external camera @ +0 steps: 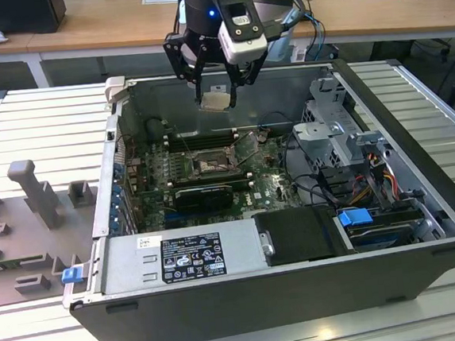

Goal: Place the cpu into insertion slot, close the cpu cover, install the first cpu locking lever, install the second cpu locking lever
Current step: 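Place the cpu into insertion slot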

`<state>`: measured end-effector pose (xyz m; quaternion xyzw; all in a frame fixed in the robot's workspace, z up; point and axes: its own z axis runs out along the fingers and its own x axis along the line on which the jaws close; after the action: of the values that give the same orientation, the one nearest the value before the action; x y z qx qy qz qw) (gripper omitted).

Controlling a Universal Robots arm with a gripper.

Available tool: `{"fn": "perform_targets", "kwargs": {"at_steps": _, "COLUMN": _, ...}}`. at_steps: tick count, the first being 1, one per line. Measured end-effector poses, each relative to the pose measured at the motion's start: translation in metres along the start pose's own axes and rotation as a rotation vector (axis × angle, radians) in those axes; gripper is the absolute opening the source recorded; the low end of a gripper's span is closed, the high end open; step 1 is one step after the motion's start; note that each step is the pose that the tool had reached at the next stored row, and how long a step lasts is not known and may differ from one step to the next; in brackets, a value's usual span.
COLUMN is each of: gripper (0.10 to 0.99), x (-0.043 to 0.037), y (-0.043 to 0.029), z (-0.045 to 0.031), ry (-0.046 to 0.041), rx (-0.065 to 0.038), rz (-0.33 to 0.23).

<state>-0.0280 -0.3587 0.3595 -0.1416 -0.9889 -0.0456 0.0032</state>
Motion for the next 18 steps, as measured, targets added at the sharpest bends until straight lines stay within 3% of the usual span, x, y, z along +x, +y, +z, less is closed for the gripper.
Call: {"fn": "perform_targets", "kwargs": {"at_steps": 18, "gripper": 0.545, "x": 0.0000, "y": 0.0000, "z": 0.0002, "ry": -0.0049, "rx": -0.001, "rz": 0.054}}
